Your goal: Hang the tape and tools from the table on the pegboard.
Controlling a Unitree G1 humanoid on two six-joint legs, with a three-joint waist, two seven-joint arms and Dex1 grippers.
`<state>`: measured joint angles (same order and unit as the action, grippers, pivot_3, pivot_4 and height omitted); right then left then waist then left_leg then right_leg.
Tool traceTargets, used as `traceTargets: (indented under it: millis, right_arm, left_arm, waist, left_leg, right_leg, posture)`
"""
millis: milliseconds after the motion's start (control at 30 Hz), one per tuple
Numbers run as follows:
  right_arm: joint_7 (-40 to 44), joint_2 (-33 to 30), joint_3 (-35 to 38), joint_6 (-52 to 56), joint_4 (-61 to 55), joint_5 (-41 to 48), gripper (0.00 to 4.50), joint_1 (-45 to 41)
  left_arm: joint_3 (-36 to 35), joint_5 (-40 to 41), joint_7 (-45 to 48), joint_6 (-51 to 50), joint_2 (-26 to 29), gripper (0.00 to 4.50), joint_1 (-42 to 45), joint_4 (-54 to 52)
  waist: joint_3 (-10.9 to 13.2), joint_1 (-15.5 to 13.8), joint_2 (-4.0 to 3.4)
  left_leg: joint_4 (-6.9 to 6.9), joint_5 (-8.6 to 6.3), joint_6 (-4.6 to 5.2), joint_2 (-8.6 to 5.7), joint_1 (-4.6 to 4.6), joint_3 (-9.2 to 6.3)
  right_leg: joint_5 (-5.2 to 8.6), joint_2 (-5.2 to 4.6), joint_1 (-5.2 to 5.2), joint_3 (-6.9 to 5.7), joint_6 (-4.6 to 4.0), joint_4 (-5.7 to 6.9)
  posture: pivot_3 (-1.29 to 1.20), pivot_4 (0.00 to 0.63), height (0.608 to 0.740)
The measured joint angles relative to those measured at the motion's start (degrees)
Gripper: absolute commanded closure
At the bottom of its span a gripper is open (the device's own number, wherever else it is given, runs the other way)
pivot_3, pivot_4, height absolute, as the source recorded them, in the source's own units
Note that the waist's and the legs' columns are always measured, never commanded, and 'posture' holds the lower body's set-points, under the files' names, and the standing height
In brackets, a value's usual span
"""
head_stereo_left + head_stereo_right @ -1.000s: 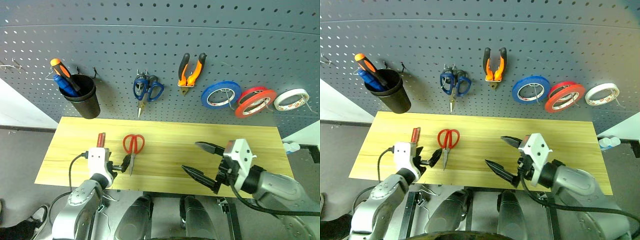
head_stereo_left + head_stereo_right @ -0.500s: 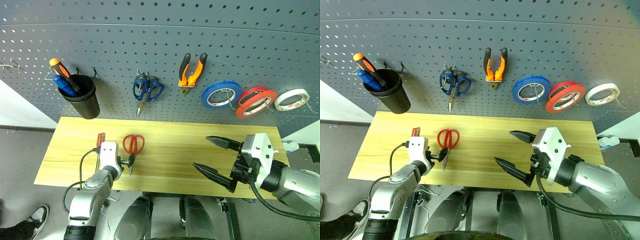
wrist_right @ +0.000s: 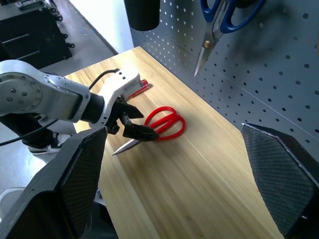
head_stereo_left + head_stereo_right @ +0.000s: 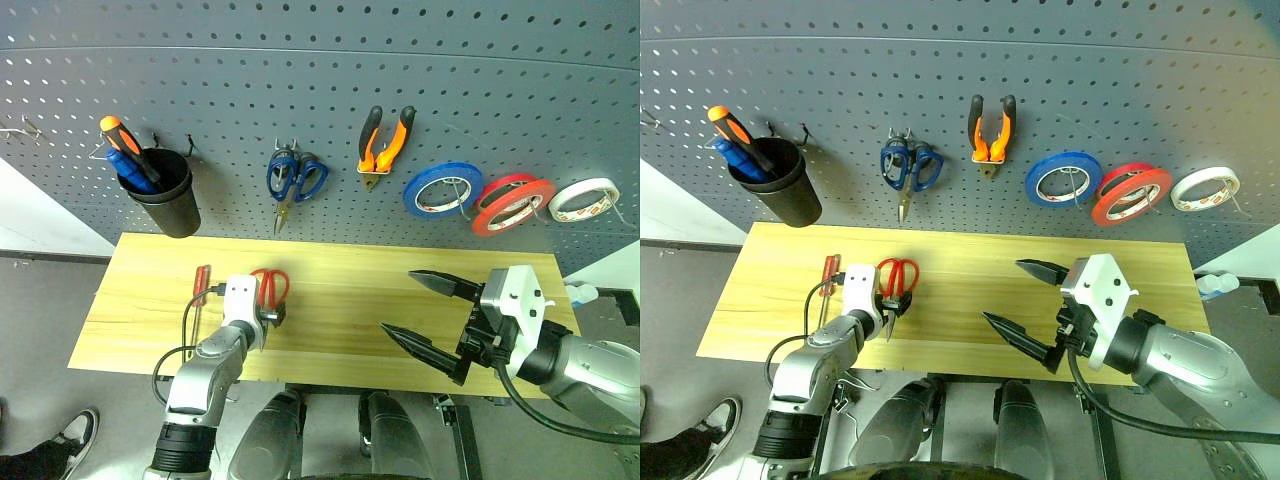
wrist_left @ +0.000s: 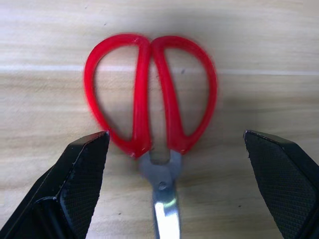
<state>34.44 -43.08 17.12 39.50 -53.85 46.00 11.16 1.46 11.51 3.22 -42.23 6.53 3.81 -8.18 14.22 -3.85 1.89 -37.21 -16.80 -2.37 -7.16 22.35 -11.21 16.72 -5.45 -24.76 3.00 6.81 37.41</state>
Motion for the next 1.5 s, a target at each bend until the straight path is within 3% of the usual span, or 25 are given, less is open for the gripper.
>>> traceTargets:
  millis: [1500]
  right_arm:
    - [-1.3, -3.1, -0.9, -0.7, -2.2, 1.5, 0.01, 2.8]
  left_arm:
    - [1.1, -6.0, -1.8, 0.0, -4.3, 0.0, 1.7, 5.3]
  waist:
    - [0.0, 0.1, -0.02]
  left_leg:
    - [-0.2, 0.0, 0.0, 0.0, -0.04, 0.03]
  right_leg:
    - [-0.1, 0.01, 0.11, 0.0, 0.04, 0.04]
  posture:
    - [0.0, 0.271, 0.72]
